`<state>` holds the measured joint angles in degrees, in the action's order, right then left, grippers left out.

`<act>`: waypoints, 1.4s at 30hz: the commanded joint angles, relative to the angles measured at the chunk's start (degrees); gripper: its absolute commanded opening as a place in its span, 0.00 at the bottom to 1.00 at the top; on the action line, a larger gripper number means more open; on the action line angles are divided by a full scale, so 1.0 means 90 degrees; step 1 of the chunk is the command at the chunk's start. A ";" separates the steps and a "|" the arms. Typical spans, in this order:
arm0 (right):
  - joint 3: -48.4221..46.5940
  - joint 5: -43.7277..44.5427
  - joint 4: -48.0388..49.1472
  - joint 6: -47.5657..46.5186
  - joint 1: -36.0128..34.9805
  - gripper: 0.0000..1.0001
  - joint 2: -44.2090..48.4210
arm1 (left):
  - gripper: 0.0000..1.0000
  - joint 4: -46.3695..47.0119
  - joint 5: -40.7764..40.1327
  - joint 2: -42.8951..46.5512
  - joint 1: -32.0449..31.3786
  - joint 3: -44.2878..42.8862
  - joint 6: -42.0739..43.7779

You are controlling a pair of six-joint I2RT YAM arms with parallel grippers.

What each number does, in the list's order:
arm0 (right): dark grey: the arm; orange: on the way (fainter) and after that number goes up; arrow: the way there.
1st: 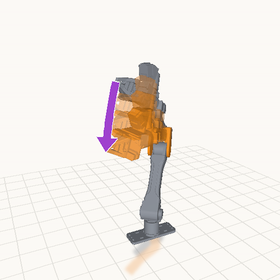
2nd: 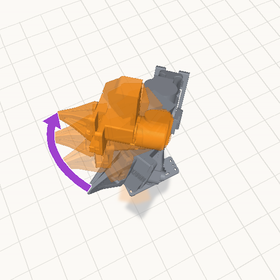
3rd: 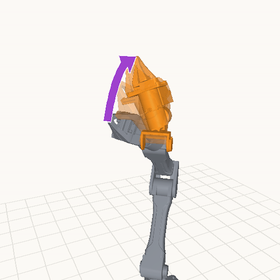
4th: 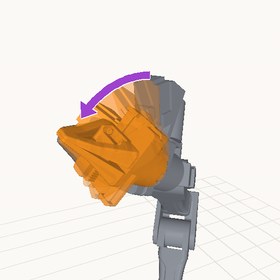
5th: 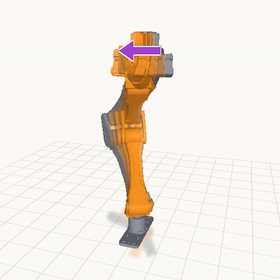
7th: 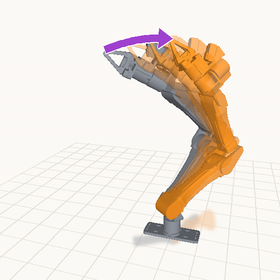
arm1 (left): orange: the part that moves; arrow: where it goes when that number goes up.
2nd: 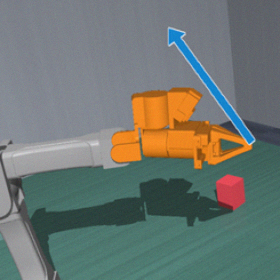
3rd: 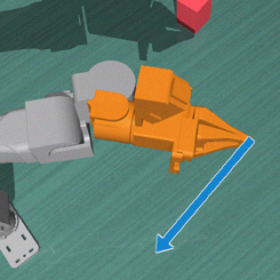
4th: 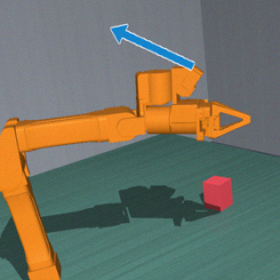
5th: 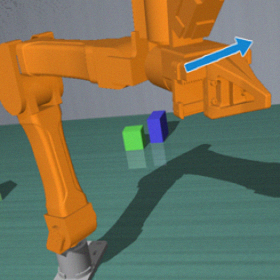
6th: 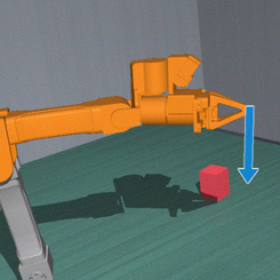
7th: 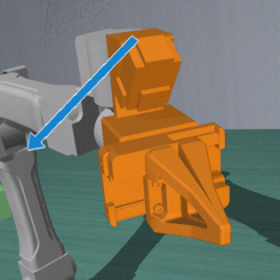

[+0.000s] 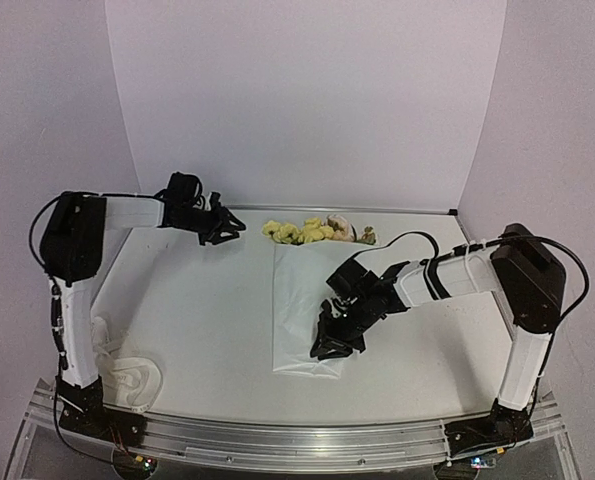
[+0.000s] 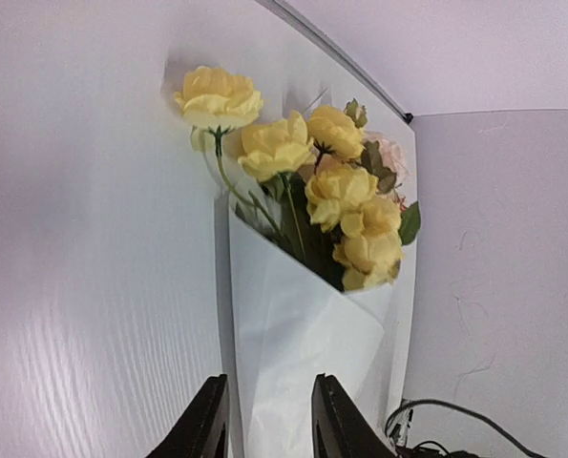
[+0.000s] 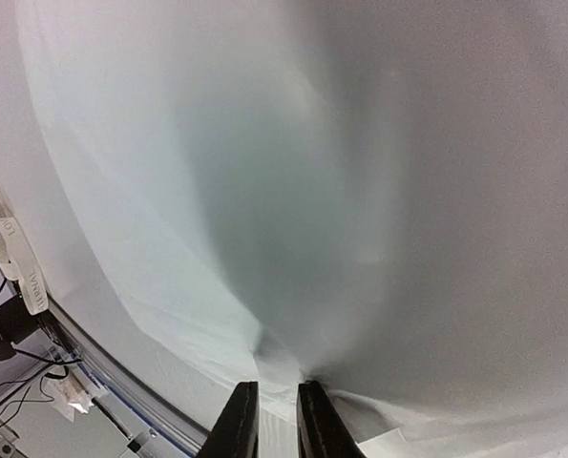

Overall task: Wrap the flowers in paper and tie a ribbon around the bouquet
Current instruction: Move the folded bouquet to the center of the board.

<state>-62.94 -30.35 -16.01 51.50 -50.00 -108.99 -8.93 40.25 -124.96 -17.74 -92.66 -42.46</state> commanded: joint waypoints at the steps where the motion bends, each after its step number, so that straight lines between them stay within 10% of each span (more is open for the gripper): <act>1: -0.0496 0.0208 -0.0670 -0.0289 0.0027 0.21 0.0506 | 0.33 0.0303 -0.1266 0.2118 -0.0002 0.1914 0.0034; 13: -0.0276 0.1010 -0.1321 -0.0791 0.0022 0.45 0.1052 | 0.41 -0.0635 -0.3515 0.5422 -0.0188 0.5489 -0.0862; 27: 0.0142 0.1350 -0.1190 -0.0766 0.0048 0.54 0.0884 | 0.48 -0.2537 -0.5185 0.7063 -0.0309 0.6722 -0.2149; 42: 0.0247 0.1126 -0.0780 -0.0838 0.0609 0.36 0.0437 | 0.49 -0.2412 -0.4984 0.7255 -0.0341 0.7037 -0.2235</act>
<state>-61.32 -20.07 -24.09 45.40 -45.91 -104.27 -31.01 -4.59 -60.38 -20.47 -29.75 -61.85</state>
